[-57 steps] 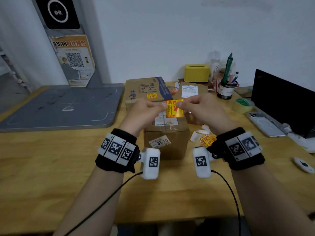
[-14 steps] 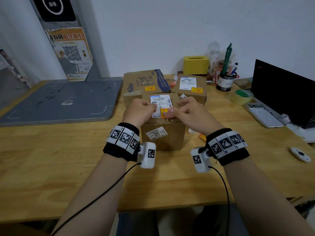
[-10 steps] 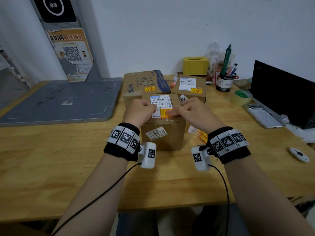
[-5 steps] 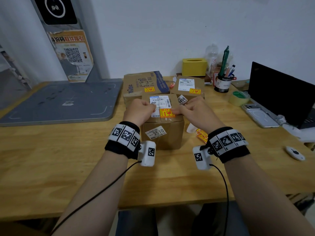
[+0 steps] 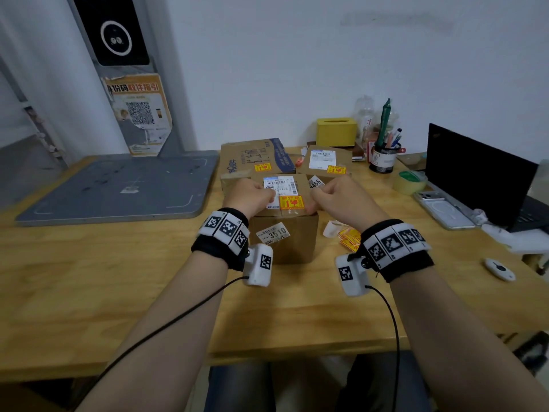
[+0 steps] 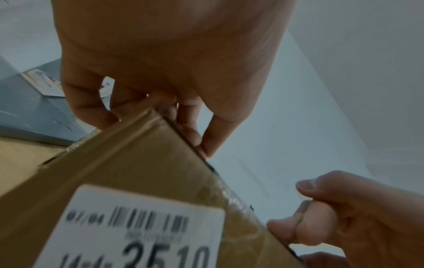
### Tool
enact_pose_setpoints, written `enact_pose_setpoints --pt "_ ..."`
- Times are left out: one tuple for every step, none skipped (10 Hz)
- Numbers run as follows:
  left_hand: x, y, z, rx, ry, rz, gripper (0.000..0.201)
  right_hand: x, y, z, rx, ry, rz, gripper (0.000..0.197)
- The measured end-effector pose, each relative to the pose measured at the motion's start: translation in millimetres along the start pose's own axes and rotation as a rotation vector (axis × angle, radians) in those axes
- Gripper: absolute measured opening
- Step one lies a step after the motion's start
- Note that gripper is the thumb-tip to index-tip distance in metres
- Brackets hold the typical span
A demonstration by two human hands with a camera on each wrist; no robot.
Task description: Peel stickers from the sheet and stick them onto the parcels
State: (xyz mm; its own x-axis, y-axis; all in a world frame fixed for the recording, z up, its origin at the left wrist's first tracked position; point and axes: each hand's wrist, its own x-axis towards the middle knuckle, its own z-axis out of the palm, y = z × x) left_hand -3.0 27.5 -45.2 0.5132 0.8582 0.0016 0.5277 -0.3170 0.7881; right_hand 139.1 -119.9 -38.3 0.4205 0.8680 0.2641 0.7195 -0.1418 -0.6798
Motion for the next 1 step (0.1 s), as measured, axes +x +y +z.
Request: enact_pose_setpoints --pt "-5.8 18.8 -16.0 -0.028 0.036 0.074 0.025 13.6 -17.2 -10.8 -0.075 -0.028 0.043 0.035"
